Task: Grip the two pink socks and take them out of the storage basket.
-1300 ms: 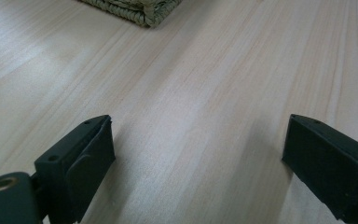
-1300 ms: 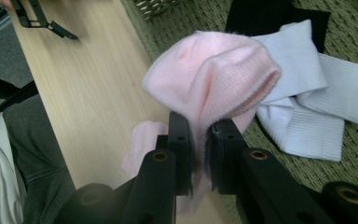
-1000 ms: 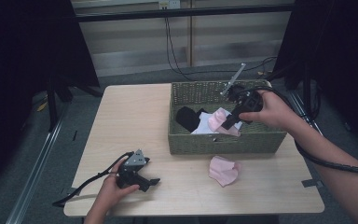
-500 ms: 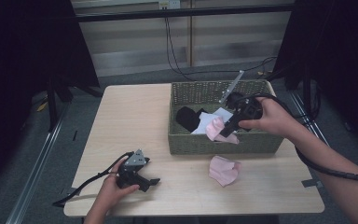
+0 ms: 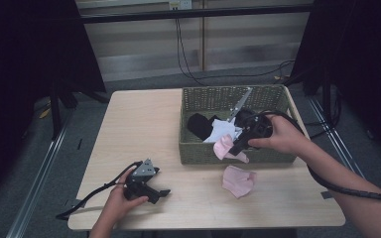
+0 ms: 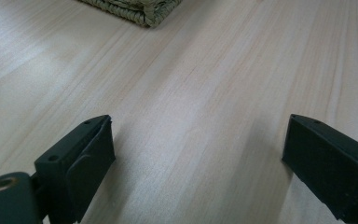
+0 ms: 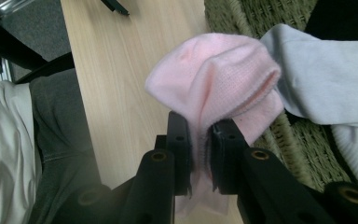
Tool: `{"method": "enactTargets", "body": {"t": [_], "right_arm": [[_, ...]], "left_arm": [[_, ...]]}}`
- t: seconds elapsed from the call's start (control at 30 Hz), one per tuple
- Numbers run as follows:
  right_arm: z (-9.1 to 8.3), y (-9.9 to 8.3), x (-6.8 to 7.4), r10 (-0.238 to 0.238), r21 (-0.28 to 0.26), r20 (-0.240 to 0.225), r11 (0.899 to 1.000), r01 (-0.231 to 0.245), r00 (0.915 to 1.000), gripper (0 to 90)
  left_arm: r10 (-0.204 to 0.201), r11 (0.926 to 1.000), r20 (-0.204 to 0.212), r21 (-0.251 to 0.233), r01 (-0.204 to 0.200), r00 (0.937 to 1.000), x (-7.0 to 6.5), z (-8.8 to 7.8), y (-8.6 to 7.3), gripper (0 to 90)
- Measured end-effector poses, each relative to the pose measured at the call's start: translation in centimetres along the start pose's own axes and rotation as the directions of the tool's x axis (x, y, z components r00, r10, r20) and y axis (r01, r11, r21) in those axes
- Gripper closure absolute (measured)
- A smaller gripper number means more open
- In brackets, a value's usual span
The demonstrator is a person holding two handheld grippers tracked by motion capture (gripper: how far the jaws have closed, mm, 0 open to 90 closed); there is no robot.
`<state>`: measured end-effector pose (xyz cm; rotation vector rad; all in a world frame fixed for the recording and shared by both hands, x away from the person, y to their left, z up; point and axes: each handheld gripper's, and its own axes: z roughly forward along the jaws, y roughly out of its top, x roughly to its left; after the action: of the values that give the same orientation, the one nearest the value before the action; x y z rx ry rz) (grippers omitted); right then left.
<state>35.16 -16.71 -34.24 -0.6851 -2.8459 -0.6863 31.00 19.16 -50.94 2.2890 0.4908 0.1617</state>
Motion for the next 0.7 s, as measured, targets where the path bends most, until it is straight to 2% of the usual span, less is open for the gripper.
{"method": "enactTargets", "body": {"t": [0.1,0.33,0.5,0.57,0.7], "right_arm": [[0.6,0.0,0.1,0.001,0.007,-0.003,1.000,-0.001,1.0000,79.6],[1.9,0.0,0.4,-0.027,0.005,-0.016,1.000,0.027,0.9995,79.3],[2.7,0.1,0.8,-0.027,0.025,-0.015,0.999,0.027,0.9995,78.5],[3.1,0.1,0.8,-0.038,0.028,-0.023,0.999,0.039,0.9990,75.2],[3.5,0.2,1.0,-0.027,0.037,-0.019,0.999,0.028,0.9995,63.7]], "left_arm": [[0.000,1.0000,0.000,0.001,0.000,1.0000,0.0,0.0,0.0,8.2],[0.001,1.0000,0.000,0.000,-0.001,1.0000,0.0,0.0,0.0,8.3],[0.001,1.0000,0.000,0.000,-0.001,1.0000,0.0,0.0,0.0,8.2],[0.001,1.0000,-0.001,0.001,-0.001,1.0000,0.0,0.0,0.0,8.3],[0.001,1.0000,0.000,0.001,-0.001,1.0000,0.0,0.0,0.0,8.2]]}}
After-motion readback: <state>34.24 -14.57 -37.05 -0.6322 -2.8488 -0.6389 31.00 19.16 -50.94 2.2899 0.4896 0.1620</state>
